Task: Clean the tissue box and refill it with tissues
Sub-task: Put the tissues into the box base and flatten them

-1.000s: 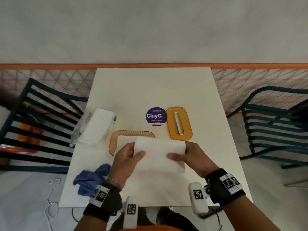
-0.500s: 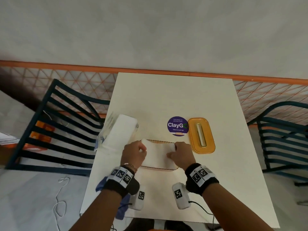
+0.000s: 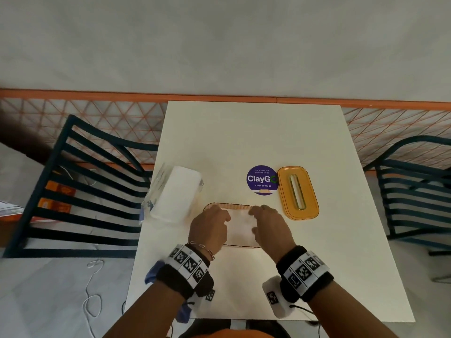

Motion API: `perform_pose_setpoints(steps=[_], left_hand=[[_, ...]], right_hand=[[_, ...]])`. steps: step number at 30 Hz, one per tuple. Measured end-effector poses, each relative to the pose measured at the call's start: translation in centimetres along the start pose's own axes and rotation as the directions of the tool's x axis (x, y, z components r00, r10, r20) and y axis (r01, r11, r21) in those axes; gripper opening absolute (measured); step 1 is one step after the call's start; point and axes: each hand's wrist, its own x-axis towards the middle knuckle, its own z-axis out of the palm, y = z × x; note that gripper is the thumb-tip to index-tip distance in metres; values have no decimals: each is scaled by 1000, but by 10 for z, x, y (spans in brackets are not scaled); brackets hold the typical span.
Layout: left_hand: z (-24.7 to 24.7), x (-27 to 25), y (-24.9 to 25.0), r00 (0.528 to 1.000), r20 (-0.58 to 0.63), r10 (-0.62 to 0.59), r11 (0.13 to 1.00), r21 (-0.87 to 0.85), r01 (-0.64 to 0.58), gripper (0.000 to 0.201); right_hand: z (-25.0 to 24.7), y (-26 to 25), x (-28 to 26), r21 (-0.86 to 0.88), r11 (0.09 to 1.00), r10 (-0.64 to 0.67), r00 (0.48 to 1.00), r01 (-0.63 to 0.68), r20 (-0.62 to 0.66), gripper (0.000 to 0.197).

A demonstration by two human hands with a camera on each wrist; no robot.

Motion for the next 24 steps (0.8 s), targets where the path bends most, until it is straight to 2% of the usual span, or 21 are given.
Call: perform_pose_setpoints(steps=[2,5,7,9,10,12,14,15,17,18,20,22,24], left_hand=[[-2,8,0,982,185,32,999,18,-36,36],[-3,21,1,897,438,63,988,102,-119,45],[-2,26,1,868,494,48,986,116,-121,46],[-3,28,1,859,511,40,991,88,-98,43],[-7,27,0,862,506,30,996,54,-66,40],[-21,24,-6,922,387,3,995,-96,37,30],[-40,21,-19,986,137,-100,958,-255,133,20],[-48,22,-30,982,23,-188,941,-284,186,18],[-56,28,-59,927,-93,-364,908,-257,331,27],[-56,32,-75,892,-86,-443,882,-222,416,39],[-50,42,-101,829,10,-559,820,-139,555,73],[-41,47,-113,800,77,-595,798,-59,599,92],[-35,51,-119,806,53,-589,807,-10,591,98]], right_hand=[[8,4,1,-1,994,-108,984,109,143,44],[11,5,7,-38,982,-169,944,188,282,46],[14,7,14,-55,982,-160,945,183,286,42],[15,9,17,-46,981,-172,952,189,253,41],[14,9,17,-26,981,-181,963,190,201,40],[10,13,15,32,986,-164,986,164,-2,35],[7,19,12,134,987,-55,973,87,-225,31],[7,23,10,200,979,33,961,23,-275,31],[10,30,8,296,946,201,954,-131,-223,30],[13,33,9,305,935,240,957,-182,-163,27],[19,37,12,290,934,246,964,-208,-99,20],[21,38,15,315,922,260,963,-225,-75,18],[21,37,18,335,912,270,962,-237,-53,19]])
